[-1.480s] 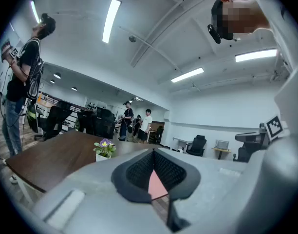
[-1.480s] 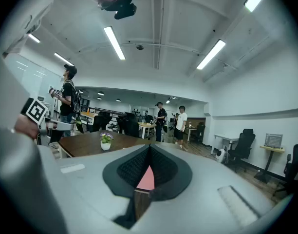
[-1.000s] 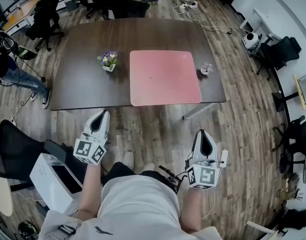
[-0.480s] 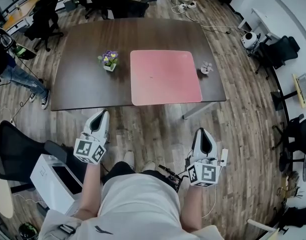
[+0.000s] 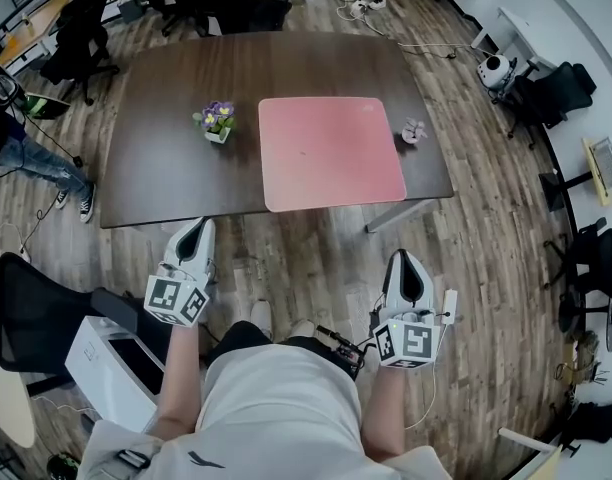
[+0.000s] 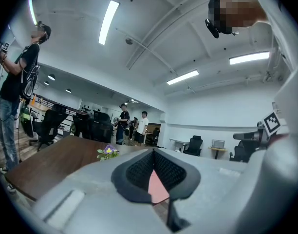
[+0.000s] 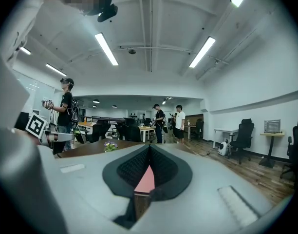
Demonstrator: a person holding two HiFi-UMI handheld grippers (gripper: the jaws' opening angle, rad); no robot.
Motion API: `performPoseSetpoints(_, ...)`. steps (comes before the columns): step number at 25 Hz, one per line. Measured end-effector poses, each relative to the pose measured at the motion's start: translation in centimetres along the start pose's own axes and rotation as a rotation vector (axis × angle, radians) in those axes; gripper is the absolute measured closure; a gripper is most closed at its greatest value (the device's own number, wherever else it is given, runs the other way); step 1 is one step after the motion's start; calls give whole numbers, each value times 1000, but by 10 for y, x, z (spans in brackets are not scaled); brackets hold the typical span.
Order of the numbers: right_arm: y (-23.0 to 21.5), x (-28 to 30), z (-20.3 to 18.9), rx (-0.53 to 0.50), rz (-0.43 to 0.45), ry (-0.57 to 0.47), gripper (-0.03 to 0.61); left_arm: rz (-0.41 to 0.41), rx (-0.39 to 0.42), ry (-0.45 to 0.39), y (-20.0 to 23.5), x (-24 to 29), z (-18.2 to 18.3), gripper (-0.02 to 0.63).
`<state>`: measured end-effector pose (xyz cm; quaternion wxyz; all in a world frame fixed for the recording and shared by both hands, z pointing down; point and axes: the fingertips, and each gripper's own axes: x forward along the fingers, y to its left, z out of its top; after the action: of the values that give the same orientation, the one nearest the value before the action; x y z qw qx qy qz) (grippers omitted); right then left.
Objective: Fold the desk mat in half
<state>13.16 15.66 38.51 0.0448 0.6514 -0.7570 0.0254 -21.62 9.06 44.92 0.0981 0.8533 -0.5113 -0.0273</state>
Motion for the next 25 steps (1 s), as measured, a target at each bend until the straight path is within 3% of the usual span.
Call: performPoseSetpoints(25,38,16,-12,-10,-59,56,578,-50,-48,36,48,10,-10,609)
